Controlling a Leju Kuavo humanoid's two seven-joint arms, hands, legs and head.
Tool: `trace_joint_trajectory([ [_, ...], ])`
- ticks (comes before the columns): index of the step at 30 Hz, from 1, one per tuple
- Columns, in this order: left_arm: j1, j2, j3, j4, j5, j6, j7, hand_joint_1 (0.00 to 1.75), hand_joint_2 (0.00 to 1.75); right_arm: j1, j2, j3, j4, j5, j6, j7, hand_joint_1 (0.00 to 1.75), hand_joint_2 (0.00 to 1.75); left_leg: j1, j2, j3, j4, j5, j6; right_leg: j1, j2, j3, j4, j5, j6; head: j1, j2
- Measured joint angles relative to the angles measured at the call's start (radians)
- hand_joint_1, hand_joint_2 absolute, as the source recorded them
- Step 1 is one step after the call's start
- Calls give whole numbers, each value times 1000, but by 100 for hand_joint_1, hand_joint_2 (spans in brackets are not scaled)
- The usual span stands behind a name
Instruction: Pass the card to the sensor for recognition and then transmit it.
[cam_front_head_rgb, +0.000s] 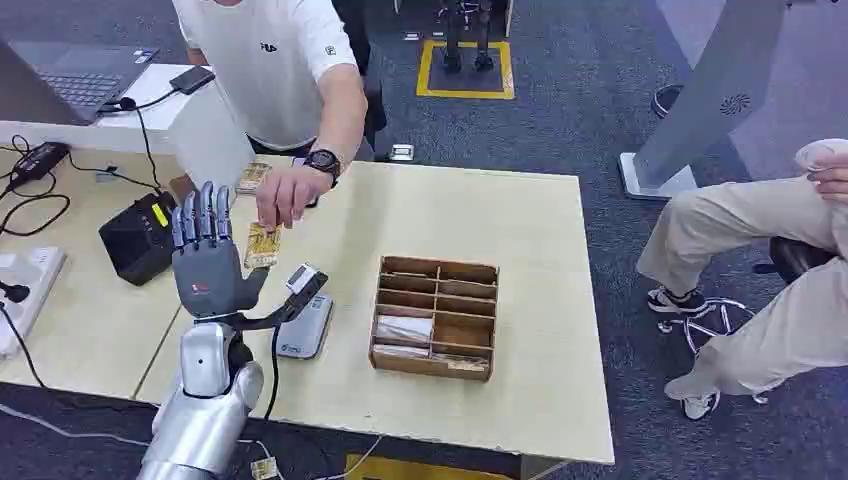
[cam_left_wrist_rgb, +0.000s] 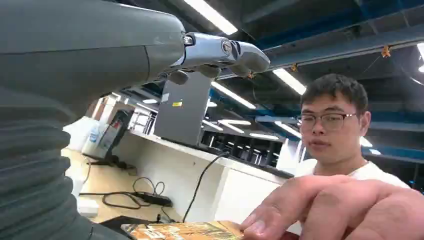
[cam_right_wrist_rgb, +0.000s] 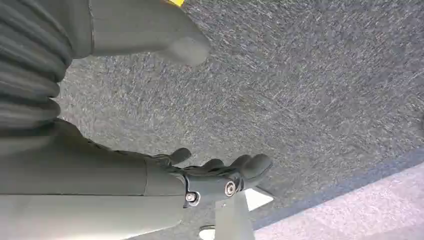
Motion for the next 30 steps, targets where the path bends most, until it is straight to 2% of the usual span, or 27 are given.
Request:
trace_joint_trajectory([
  [7, 2, -23, 32, -9, 65, 0, -134, 175, 175, 0, 0, 0, 0, 0, 0, -3, 0, 175, 0, 0, 0, 0, 0, 0, 0, 0, 0, 0, 0, 0, 0, 0],
  [11, 7, -42, 55, -27, 75, 0, -178, 175, 175, 0, 0, 0, 0, 0, 0, -5, 0, 175, 0, 0, 0, 0, 0, 0, 0, 0, 0, 0, 0, 0, 0, 0],
  [15, 7, -55, 66, -42, 80, 0, -194, 175, 175, 0, 0, 0, 0, 0, 0, -8, 0, 175, 0, -1, 0, 0, 0, 0, 0, 0, 0, 0, 0, 0, 0, 0],
  [21, 12, -84, 100, -68, 93, 0, -280, 175, 175, 0, 0, 0, 0, 0, 0, -17, 0, 175, 0, -1, 0, 0, 0, 0, 0, -1, 0, 0, 0, 0, 0, 0],
  [26, 19, -98, 117, -72, 76, 0, -291, 175, 175, 0, 0, 0, 0, -2, 0, -18, 0, 175, 0, -1, 0, 0, 0, 0, 0, -1, 0, 0, 0, 0, 0, 0],
  [30, 31, -100, 135, -72, 61, 0, -274, 175, 175, 0, 0, 0, 0, -5, 0, -17, 0, 175, 0, -1, 0, 0, 0, 0, 0, -1, 0, 0, 0, 0, 0, 0],
])
